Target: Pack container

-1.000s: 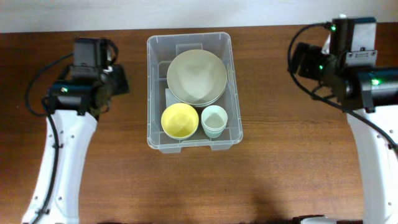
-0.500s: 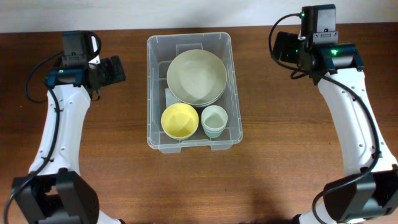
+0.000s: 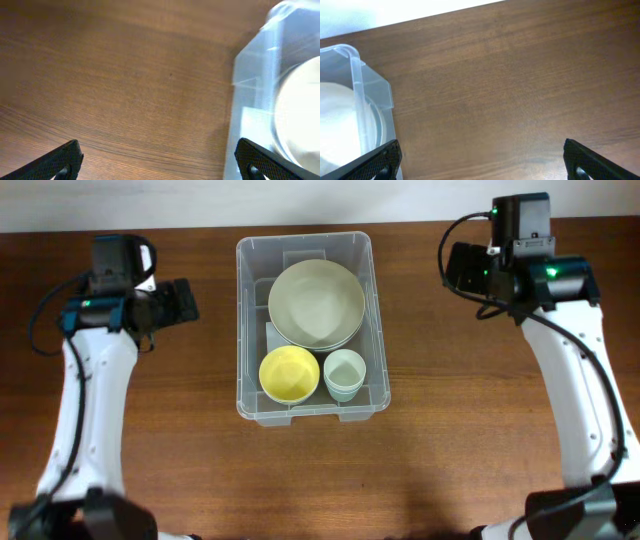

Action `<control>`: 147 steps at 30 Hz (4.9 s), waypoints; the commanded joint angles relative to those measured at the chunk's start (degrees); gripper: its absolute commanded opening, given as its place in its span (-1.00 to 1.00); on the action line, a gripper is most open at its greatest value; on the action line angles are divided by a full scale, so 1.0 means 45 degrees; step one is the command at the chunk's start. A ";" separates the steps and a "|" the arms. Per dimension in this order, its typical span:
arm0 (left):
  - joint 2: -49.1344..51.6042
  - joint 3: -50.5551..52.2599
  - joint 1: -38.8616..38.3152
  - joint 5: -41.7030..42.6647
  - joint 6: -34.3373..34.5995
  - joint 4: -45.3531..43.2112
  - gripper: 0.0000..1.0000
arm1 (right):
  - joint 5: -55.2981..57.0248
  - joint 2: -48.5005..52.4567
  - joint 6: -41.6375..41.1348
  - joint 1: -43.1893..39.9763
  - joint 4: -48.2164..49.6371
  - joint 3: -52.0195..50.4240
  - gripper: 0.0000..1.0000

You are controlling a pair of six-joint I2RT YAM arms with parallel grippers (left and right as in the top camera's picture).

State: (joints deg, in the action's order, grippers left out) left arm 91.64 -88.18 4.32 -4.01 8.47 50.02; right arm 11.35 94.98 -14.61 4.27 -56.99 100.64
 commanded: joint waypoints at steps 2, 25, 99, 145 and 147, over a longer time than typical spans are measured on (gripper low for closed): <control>-0.1467 0.0019 0.0087 0.0340 -0.0350 0.0340 0.99 | 0.0253 -0.1001 -0.0102 -0.0019 -0.0209 -0.0243 0.98; -1.0268 0.5897 0.0087 0.0559 -0.0525 -0.0019 0.99 | 0.0257 -1.1793 0.0019 -0.0024 0.2618 -1.0724 1.00; -1.4571 0.9282 0.0068 0.0947 -0.0520 -0.0544 0.99 | -0.2939 -2.1065 0.3162 -0.0612 0.5377 -1.8627 0.98; -1.4571 0.9282 0.0068 0.0947 -0.0520 -0.0544 0.99 | -0.2851 -2.0944 0.3861 -0.0801 1.1691 -2.2294 0.98; -1.4571 0.9282 0.0068 0.0947 -0.0520 -0.0544 0.99 | -0.2851 -2.0944 0.3861 -0.0801 1.1691 -2.2294 0.98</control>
State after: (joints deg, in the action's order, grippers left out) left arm 26.35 -46.87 4.32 -0.56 7.03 47.59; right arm -0.99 0.86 2.42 1.13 -4.12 0.58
